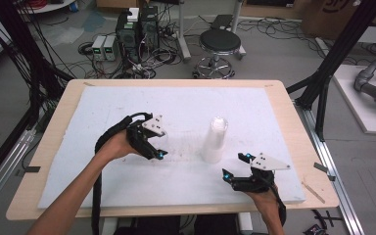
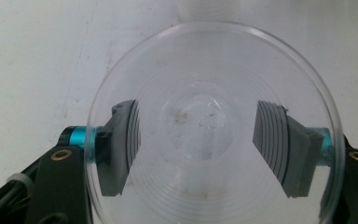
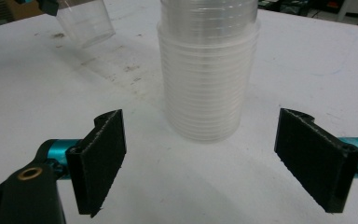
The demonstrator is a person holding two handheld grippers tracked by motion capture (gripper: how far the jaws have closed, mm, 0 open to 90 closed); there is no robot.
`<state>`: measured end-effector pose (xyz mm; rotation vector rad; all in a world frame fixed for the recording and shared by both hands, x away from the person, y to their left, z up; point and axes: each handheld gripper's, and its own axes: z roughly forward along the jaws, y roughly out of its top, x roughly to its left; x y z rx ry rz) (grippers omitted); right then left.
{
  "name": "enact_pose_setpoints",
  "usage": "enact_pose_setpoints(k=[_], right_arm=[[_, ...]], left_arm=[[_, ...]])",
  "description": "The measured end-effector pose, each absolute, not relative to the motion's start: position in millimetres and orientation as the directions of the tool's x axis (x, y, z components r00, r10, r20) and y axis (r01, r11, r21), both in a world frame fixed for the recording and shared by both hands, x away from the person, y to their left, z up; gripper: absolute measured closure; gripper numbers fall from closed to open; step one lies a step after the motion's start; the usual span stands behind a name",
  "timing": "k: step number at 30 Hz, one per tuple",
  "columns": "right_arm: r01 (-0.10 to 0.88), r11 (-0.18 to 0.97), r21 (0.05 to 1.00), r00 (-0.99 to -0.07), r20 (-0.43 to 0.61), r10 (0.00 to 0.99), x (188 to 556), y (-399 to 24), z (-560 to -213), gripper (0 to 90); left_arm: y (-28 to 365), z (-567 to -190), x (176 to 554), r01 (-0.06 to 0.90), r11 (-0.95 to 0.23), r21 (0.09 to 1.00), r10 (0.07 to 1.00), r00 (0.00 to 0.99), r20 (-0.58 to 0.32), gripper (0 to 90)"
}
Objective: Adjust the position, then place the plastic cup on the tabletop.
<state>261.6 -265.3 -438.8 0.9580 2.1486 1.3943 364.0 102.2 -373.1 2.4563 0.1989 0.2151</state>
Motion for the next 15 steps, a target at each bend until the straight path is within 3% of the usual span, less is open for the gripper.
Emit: enact_pose_setpoints(k=[15], right_arm=[[0.341,0.255,0.905,-0.661,0.038,0.749,264.1,-268.6,-443.1,16.7]], left_arm=[[97.2,-375.9,365.6,0.097,-0.787,0.609,0.201,0.974,0.104,31.5]])
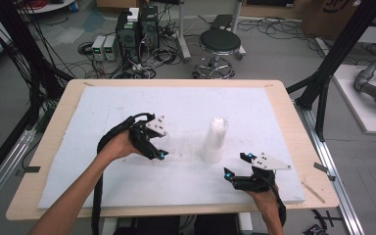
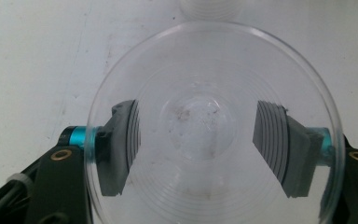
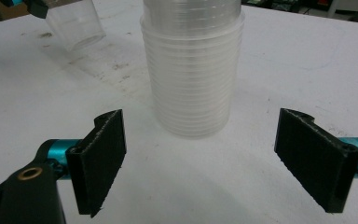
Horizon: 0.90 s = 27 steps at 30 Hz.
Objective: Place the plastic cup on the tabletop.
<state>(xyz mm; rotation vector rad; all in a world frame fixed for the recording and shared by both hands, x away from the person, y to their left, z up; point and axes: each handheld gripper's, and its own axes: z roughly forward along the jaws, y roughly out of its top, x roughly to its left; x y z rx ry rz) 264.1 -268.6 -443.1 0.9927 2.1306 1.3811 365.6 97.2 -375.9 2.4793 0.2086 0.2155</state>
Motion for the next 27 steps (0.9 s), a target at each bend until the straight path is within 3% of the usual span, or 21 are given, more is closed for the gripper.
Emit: enact_pose_setpoints(k=[27], right_arm=[[0.362,0.267,0.893,-0.654,0.04,0.755,268.9,-264.9,-451.1,16.7]], left_arm=[[70.0,-398.2,379.7,0.092,-0.859,0.504,0.177,0.977,0.123,31.5]])
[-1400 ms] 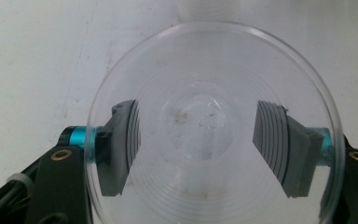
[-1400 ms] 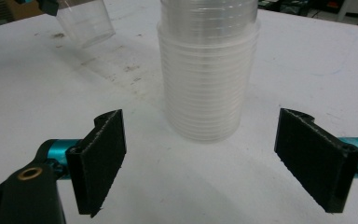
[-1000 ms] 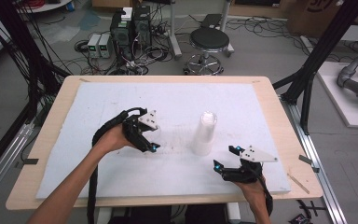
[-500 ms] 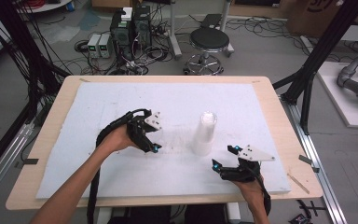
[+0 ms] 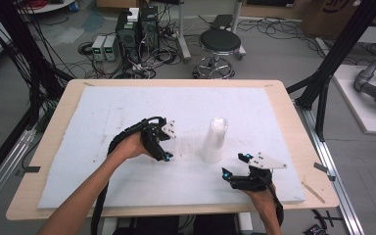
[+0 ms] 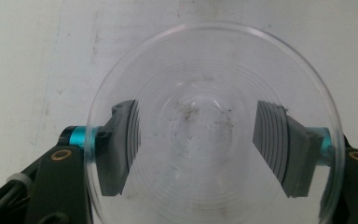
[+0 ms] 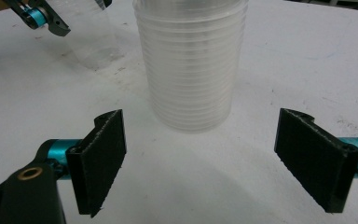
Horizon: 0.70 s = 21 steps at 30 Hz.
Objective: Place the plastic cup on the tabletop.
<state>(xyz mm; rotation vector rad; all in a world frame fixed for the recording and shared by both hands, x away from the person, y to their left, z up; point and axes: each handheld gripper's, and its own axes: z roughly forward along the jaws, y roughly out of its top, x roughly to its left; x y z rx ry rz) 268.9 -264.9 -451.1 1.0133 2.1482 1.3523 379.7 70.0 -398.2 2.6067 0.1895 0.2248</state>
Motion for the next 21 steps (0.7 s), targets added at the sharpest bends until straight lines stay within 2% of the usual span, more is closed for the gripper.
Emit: enact_pose_setpoints(k=[16,21], right_arm=[[0.371,0.271,0.889,-0.652,0.041,0.757,270.3,-264.6,-453.9,16.7],[0.377,0.271,0.886,-0.651,0.046,0.757,270.3,-264.4,-453.8,16.7]], left_arm=[[58.8,-400.1,383.3,0.099,-0.861,0.498,0.183,0.975,0.123,29.9],[57.6,-404.8,384.6,0.111,-0.866,0.488,0.189,0.975,0.113,21.5]])
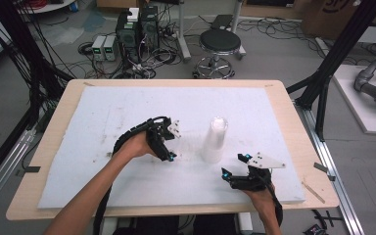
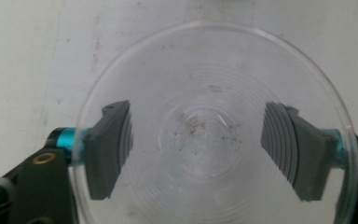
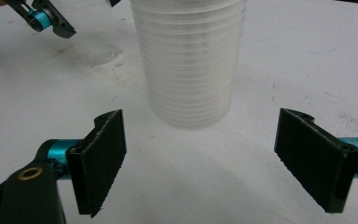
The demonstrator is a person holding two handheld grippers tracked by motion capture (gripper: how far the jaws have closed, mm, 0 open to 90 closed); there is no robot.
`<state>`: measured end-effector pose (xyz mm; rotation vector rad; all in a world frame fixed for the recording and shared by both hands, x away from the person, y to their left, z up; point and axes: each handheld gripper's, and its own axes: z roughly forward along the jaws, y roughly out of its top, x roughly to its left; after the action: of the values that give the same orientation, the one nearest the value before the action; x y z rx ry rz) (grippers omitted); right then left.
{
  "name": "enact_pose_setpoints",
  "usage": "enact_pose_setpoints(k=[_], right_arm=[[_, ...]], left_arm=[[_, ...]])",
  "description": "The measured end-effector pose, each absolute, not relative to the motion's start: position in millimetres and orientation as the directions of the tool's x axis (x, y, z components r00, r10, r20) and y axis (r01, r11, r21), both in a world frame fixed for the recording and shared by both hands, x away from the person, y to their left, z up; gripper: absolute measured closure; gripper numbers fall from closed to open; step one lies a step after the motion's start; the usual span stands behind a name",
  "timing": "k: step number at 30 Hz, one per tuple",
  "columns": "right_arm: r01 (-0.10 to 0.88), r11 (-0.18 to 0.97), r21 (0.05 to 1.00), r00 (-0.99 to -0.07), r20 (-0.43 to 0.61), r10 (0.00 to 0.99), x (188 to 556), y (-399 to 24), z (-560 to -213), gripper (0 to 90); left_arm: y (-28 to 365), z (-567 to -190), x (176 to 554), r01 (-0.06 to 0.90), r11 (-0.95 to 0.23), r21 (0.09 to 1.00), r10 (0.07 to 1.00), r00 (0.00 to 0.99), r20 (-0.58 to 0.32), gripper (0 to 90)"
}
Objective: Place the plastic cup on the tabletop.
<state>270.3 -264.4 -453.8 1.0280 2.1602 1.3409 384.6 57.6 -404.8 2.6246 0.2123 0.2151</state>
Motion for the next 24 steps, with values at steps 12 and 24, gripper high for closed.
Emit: enact_pose_setpoints(k=[12,24], right_arm=[[0.371,0.277,0.886,-0.654,0.038,0.755,270.7,-264.0,-454.0,16.7],[0.373,0.269,0.888,-0.654,0.046,0.755,271.2,-264.8,-454.2,16.7]], left_arm=[[62.2,-404.5,387.0,0.134,-0.851,0.507,0.214,0.971,0.102,14.6],[99.6,-405.1,371.3,0.158,-0.783,0.601,0.251,0.965,0.072,15.4]])
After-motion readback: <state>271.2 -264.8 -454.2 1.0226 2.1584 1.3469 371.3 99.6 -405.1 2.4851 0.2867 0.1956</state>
